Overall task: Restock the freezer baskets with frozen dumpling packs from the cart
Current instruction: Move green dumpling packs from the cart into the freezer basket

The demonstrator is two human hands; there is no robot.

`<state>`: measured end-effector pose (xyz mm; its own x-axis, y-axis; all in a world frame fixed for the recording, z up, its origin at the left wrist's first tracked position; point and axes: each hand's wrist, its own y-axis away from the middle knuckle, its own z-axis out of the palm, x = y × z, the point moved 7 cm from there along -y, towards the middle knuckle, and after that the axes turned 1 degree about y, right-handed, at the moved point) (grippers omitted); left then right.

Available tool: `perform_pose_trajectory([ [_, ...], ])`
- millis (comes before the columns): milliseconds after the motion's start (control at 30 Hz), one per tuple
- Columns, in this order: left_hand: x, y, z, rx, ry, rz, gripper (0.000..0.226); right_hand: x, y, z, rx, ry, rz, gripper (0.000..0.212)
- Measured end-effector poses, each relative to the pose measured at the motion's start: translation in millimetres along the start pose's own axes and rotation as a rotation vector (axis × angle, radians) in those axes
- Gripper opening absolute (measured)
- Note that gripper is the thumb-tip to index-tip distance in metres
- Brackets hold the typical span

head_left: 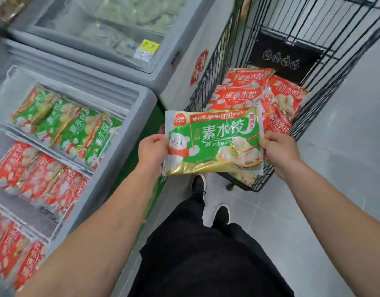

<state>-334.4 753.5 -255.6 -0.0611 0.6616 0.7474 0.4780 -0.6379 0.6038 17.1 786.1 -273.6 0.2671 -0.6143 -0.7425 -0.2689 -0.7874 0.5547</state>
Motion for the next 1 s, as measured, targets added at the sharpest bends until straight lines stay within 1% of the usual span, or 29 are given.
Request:
perform_pose_trajectory([
  [100,-5,6,-57,0.084,0.060,0.010,0.018,-30,10,37,-0.124,0.058,-0.083,0.016],
  [200,-8,18,-110,0.183,0.110,0.012,0.015,-61,27,80,-0.205,0.111,-0.151,0.011],
  [267,-8,31,-138,0.251,0.152,0.005,0.022,-78,39,107,-0.240,0.157,-0.191,0.012],
  [333,-12,41,-166,0.310,0.179,0.016,0.028,-94,51,136,-0.272,0.218,-0.237,0.023],
  [367,-15,43,-180,0.333,0.190,0.025,0.028,-102,57,153,-0.281,0.240,-0.256,0.024],
  [433,-24,44,-218,0.384,0.222,0.039,0.028,-115,73,194,-0.308,0.282,-0.297,0.022],
  [500,-34,42,-247,0.411,0.237,0.040,0.028,-125,89,227,-0.334,0.326,-0.343,0.014],
  [567,-53,38,-294,0.457,0.239,0.015,0.029,-134,112,277,-0.384,0.418,-0.425,0.014],
  [600,-63,34,-315,0.467,0.252,0.001,0.027,-140,125,300,-0.410,0.453,-0.467,0.014],
  [667,-78,23,-338,0.454,0.267,-0.013,0.023,-154,138,332,-0.409,0.484,-0.518,0.013],
  [733,-82,12,-368,0.471,0.274,-0.008,0.018,-162,148,367,-0.410,0.472,-0.520,0.011],
  [800,-89,0,-394,0.485,0.273,-0.029,0.023,-170,158,399,-0.419,0.480,-0.530,0.014],
  [900,-93,-8,-418,0.509,0.261,-0.070,0.019,-176,163,434,-0.446,0.517,-0.522,0.011],
  [1000,-93,-21,-435,0.516,0.287,-0.078,0.018,-184,162,464,-0.444,0.525,-0.509,0.019],
])
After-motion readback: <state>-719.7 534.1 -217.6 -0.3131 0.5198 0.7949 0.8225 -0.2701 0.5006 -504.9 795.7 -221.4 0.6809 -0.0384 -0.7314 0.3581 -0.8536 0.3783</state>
